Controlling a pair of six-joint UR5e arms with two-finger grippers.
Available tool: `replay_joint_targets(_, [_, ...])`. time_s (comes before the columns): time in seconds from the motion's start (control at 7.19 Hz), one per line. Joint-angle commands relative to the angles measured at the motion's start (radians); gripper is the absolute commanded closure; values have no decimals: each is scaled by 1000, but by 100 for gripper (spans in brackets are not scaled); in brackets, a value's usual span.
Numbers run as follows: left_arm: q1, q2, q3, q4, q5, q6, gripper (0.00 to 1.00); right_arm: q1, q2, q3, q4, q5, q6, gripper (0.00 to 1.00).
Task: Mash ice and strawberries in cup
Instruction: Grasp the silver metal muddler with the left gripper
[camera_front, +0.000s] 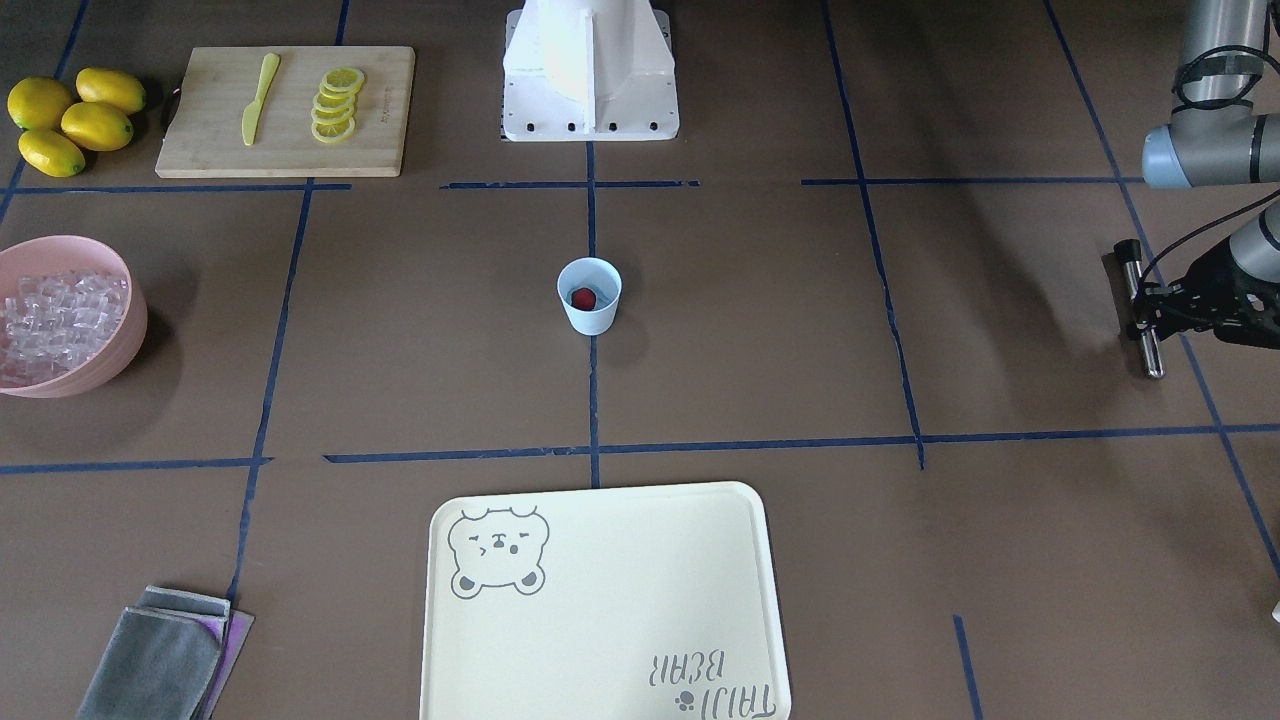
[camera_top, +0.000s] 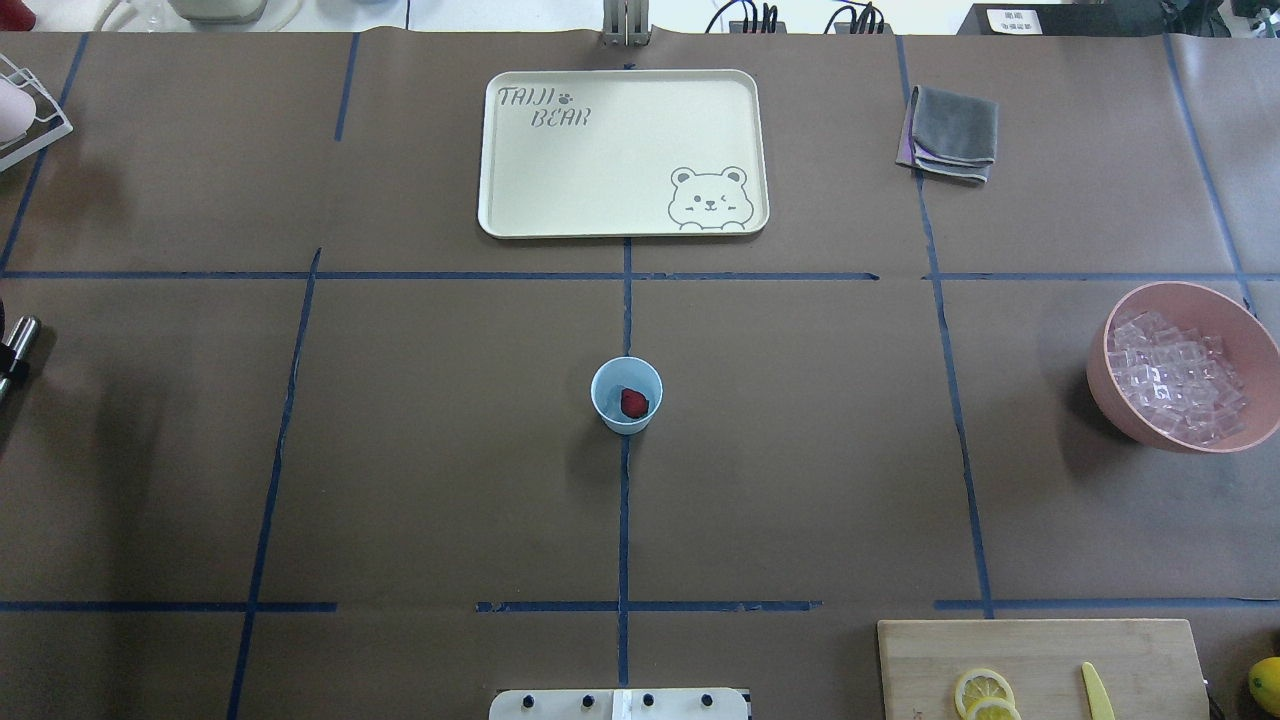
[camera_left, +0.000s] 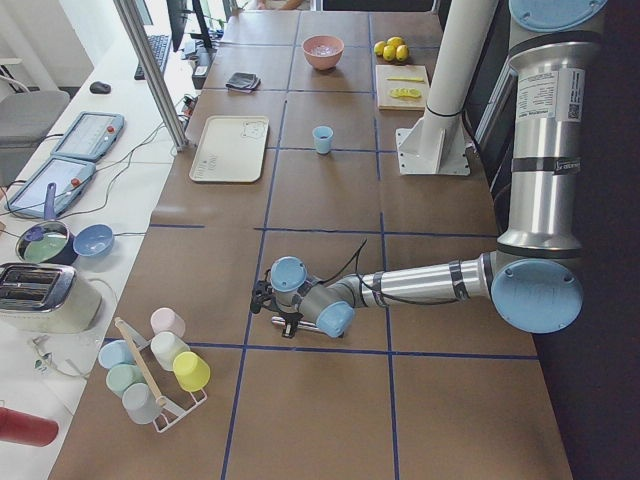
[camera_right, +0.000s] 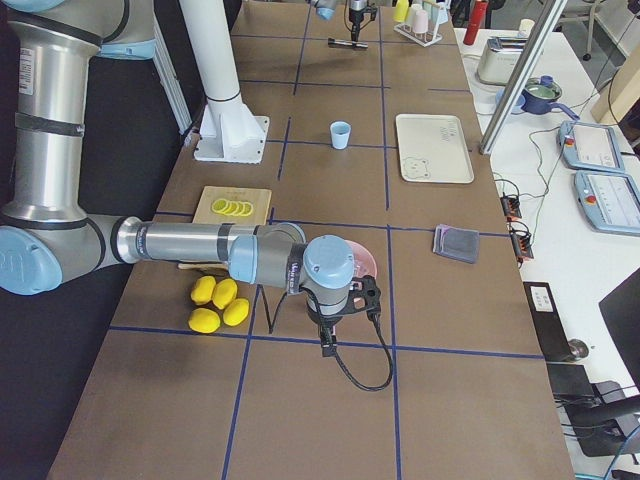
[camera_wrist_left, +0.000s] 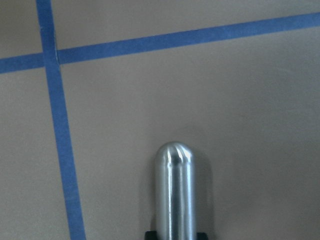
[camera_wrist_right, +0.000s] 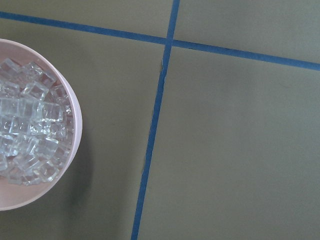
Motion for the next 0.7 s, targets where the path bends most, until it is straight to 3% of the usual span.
replay_joint_targets(0.0, [-2,-10,-147,-9,-1,1,100,0,0,2,0,0,0,1])
replay_joint_targets(0.14, [-2,-36,-242,-65,-7,1,99,0,0,2,0,0,2,1])
replay_joint_targets(0.28, [0,-99,-269,-139,-17,0,97,-2,0,2,0,0,3,1])
replay_joint_targets(0.42, [0,-193,-271,-226,-17,-11,89,-2,0,0,0,0,2,1])
replay_joint_targets(0.56, [4,-249,-280,-320,-14,-12,90,0,0,0,0,0,2,1])
